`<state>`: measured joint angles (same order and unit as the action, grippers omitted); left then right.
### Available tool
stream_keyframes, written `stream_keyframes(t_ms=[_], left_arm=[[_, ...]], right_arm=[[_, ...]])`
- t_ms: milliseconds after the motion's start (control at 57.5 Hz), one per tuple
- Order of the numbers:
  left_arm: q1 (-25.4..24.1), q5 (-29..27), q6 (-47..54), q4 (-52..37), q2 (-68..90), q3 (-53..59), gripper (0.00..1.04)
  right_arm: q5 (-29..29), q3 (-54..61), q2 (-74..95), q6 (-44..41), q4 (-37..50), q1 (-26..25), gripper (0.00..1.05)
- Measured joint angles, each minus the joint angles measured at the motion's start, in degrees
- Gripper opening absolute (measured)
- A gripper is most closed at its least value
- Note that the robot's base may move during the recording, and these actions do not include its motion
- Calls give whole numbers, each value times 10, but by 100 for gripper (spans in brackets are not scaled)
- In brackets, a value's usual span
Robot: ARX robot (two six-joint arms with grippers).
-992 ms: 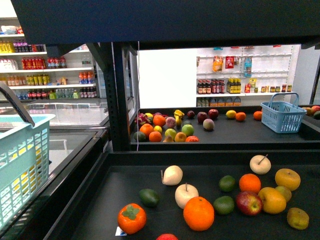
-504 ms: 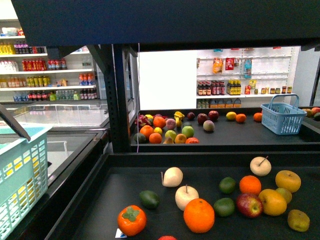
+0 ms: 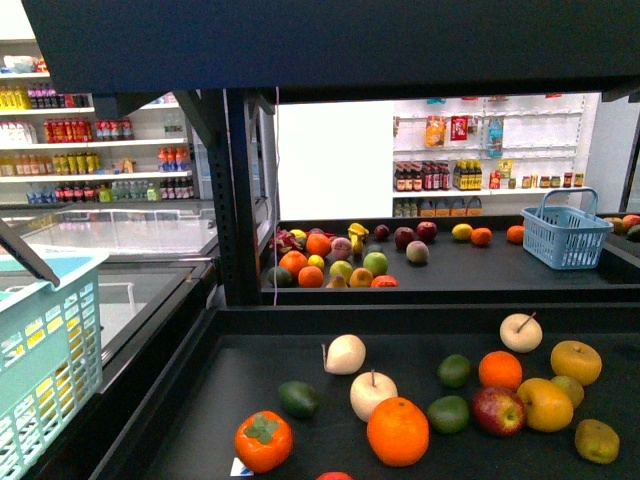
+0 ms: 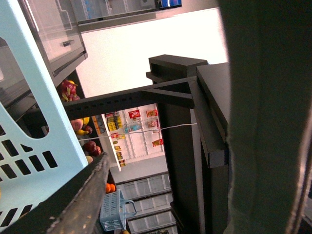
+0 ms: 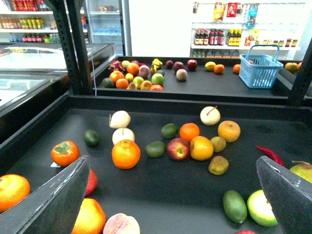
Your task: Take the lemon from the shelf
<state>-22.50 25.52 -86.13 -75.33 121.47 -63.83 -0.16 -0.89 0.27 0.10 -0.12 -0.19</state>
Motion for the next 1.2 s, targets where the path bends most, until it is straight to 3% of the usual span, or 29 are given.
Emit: stream_keyframes(t_ms=[104, 504, 731, 1026, 1200], left_arm=[[-5, 0, 13, 24, -14, 4, 99], [-14, 0, 61, 140, -96, 31, 97], [-6, -18, 162, 299, -207, 64, 97], [47, -161, 428, 588, -456, 155, 97], [147, -298, 573, 674, -633, 245, 97]], right_arm=[[0, 0, 0, 0, 0, 0, 102], [0, 0, 0, 0, 0, 0, 102], [0, 0, 0, 0, 0, 0, 102], [0, 0, 0, 0, 0, 0, 102], [0, 0, 0, 0, 0, 0, 102]])
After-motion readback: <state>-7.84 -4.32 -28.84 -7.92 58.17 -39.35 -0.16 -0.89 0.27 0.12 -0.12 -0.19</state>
